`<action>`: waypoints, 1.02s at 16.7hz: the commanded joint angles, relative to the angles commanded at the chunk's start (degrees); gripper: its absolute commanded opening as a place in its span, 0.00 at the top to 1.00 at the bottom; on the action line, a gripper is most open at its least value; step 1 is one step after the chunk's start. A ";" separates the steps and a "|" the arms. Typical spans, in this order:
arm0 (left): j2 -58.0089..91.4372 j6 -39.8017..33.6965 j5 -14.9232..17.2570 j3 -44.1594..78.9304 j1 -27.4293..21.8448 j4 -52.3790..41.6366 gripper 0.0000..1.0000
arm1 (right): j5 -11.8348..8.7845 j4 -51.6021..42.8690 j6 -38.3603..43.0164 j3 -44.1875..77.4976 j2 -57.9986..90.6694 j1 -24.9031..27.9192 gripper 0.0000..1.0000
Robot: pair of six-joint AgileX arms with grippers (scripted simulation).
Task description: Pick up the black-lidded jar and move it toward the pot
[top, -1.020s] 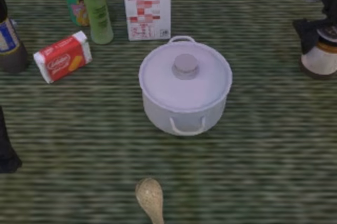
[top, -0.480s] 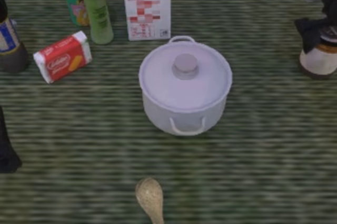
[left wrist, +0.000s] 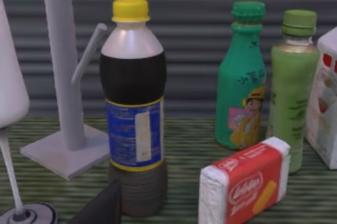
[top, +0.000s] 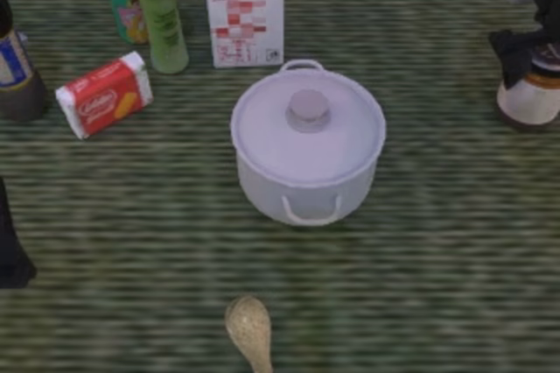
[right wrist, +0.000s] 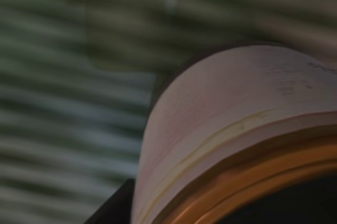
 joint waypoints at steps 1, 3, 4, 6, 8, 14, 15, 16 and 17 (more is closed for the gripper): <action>0.00 0.00 0.00 0.00 0.00 0.00 0.00 | 0.00 0.00 0.00 0.00 0.00 0.00 1.00; 0.00 0.00 0.00 0.00 0.00 0.00 0.00 | 0.00 0.00 0.00 0.00 0.00 0.00 1.00; 0.00 0.00 0.00 0.00 0.00 0.00 0.00 | 0.00 0.00 0.00 0.00 0.00 0.00 1.00; 0.00 0.00 0.00 0.00 0.00 0.00 0.00 | -0.02 -0.02 0.10 0.01 0.01 -0.21 1.00; 0.00 0.00 0.00 0.00 0.00 0.00 0.00 | -0.07 -0.02 0.04 -0.87 -0.87 -0.12 1.00; 0.00 0.00 0.00 0.00 0.00 0.00 0.00 | -0.32 -0.05 0.16 -15.54 -16.04 0.21 1.00; 0.00 0.00 0.00 0.00 0.00 0.00 0.00 | -0.34 -0.10 0.17 -18.71 -19.37 0.28 1.00; 0.00 0.00 0.00 0.00 0.00 0.00 0.00 | -0.35 -0.19 0.15 -21.77 -22.49 0.37 1.00; 0.00 0.00 0.00 0.00 0.00 0.00 0.00 | -0.35 -0.31 0.13 -24.52 -25.23 0.46 1.00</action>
